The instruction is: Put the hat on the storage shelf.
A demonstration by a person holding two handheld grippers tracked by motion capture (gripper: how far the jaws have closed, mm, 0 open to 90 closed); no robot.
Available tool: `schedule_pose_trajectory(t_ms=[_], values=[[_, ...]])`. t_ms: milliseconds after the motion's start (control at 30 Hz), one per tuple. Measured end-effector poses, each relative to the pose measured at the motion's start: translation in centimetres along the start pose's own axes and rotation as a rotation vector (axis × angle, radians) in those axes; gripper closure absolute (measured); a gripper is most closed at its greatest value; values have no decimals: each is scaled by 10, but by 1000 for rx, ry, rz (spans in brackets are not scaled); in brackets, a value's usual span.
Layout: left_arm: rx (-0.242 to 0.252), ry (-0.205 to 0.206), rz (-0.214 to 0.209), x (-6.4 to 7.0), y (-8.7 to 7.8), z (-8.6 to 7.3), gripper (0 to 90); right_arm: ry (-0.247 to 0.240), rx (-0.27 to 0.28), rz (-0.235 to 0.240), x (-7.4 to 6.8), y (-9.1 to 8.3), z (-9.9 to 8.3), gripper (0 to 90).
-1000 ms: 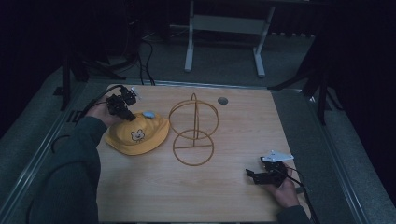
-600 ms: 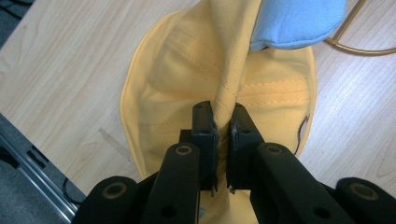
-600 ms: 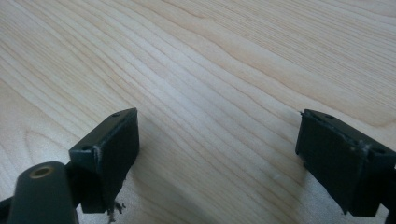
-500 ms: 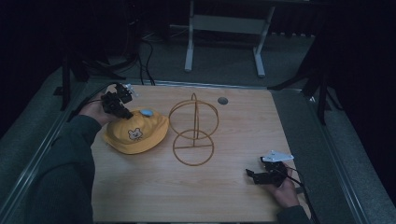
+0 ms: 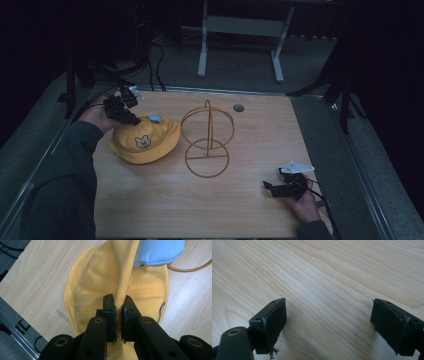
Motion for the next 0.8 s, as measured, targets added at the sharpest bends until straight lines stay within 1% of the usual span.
schedule_pose_trajectory(t_ms=[67, 233, 467, 533, 633, 800], values=[[-2, 9, -3, 1, -3, 0, 840, 1, 1, 0, 0, 0, 0, 134], [6, 16, -6, 3, -8, 1, 839, 1, 0, 0, 0, 0, 0, 133], [28, 33, -13, 8, -16, 4, 839, 1, 1, 0, 0, 0, 0, 133], [22, 46, -14, 9, -18, 5, 840, 0, 0, 0, 0, 0, 0, 133], [24, 54, -15, 10, -20, 6, 839, 1, 0, 0, 0, 0, 0, 133], [36, 56, -15, 12, -23, 7, 839, 2, 1, 0, 0, 0, 0, 133]])
Point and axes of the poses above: each handheld gripper's, and its own axes: y roughly forward along the jaws, z roughly out of its top, x roughly to its right, the point moved 8 cm from there along y, roughly forward along the jaws, and after that the axes turned 13 degrees about -z, right-handed, at the moved point
